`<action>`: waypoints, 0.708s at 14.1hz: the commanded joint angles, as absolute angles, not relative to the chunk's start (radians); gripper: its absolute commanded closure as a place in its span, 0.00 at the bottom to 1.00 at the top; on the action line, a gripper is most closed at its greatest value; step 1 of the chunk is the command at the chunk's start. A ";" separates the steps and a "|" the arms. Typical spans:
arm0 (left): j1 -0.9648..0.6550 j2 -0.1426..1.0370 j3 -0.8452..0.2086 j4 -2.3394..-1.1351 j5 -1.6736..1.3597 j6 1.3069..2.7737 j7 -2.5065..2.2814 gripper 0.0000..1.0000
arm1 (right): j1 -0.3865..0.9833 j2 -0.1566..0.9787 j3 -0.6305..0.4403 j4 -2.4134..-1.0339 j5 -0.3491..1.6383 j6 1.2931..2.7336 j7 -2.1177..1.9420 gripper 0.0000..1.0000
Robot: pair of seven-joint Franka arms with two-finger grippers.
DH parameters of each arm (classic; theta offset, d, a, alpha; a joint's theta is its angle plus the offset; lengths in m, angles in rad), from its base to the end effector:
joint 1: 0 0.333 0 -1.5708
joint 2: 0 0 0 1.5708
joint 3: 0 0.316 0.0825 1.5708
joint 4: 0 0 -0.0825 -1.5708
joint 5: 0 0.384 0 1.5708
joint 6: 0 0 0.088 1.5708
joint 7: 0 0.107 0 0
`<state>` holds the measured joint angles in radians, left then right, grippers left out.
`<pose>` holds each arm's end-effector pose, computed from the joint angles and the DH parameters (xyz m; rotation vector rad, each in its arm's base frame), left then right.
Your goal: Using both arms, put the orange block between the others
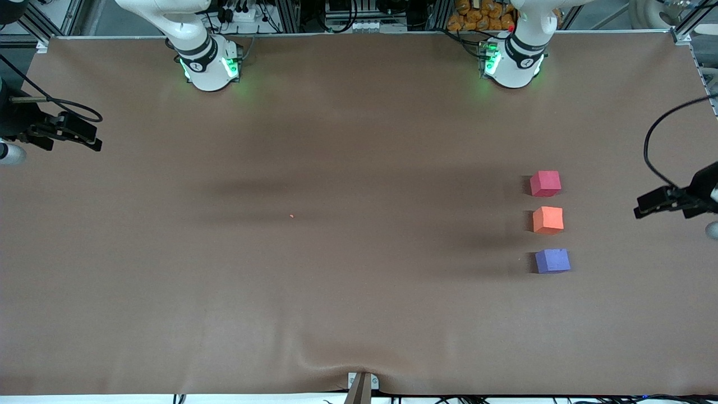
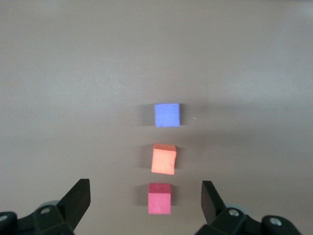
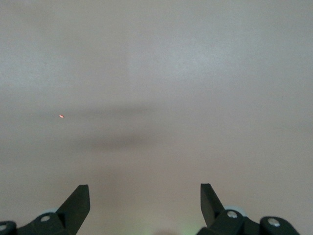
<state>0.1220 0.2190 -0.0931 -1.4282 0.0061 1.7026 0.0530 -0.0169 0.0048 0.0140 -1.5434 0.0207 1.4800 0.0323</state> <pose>0.6315 0.0251 0.5750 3.1284 -0.0343 0.0890 0.5466 0.0008 0.6270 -3.1196 0.0531 0.1069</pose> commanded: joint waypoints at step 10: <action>0.002 -0.100 -0.020 -1.683 -0.020 1.583 0.034 0.00 | -0.025 -0.017 0.017 -1.565 0.018 1.486 0.025 0.00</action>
<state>0.0145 -0.0113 -0.0390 -1.5910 -0.0004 1.5733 0.0418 -0.0169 0.0048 0.0136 -1.5435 0.0207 1.4800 0.0323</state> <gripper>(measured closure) 0.000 0.000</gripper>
